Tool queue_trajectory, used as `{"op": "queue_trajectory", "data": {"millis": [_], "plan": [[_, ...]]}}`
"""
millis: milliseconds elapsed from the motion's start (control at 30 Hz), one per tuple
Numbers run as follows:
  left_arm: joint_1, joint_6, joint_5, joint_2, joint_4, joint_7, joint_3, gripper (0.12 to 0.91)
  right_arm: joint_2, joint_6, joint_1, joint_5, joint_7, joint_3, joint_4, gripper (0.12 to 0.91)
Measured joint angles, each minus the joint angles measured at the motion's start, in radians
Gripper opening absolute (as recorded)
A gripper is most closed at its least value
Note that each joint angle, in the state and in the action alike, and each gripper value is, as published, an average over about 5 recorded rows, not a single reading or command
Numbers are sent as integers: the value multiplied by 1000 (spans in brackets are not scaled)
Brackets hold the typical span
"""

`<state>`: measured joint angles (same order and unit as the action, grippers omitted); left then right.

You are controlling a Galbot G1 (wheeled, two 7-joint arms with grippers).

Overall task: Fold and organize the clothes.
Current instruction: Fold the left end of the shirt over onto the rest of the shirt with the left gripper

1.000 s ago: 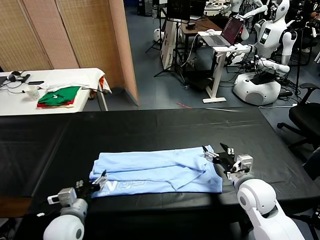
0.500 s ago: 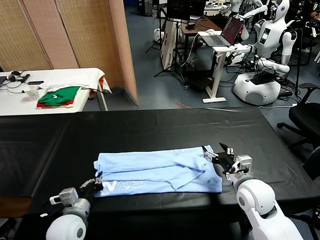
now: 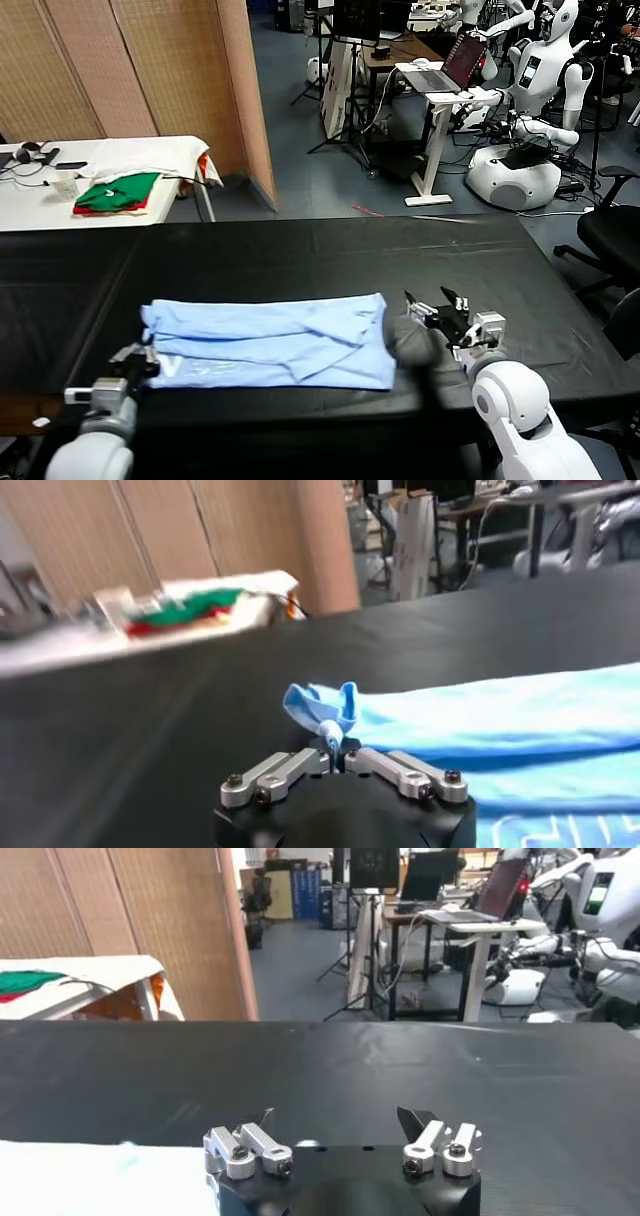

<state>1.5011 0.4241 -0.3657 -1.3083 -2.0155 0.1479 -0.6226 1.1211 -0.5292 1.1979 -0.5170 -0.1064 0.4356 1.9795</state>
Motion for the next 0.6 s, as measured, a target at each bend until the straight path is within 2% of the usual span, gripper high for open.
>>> {"op": "queue_trajectory", "data": {"millis": [133, 233, 433, 600], "plan": [[20, -46, 127, 46, 0, -16, -22, 175, 4, 4, 1, 0, 0, 6, -4, 907], [36, -69, 175, 100, 1, -16, -53, 175, 14, 6, 1, 1, -1, 8, -6, 907], [60, -96, 199, 215, 1, -11, -134, 175, 36, 30, 17, 2, 11, 20, 7, 907], [61, -94, 177, 224, -37, 8, -135, 175, 50, 82, 54, 15, 27, 50, 33, 907]]}}
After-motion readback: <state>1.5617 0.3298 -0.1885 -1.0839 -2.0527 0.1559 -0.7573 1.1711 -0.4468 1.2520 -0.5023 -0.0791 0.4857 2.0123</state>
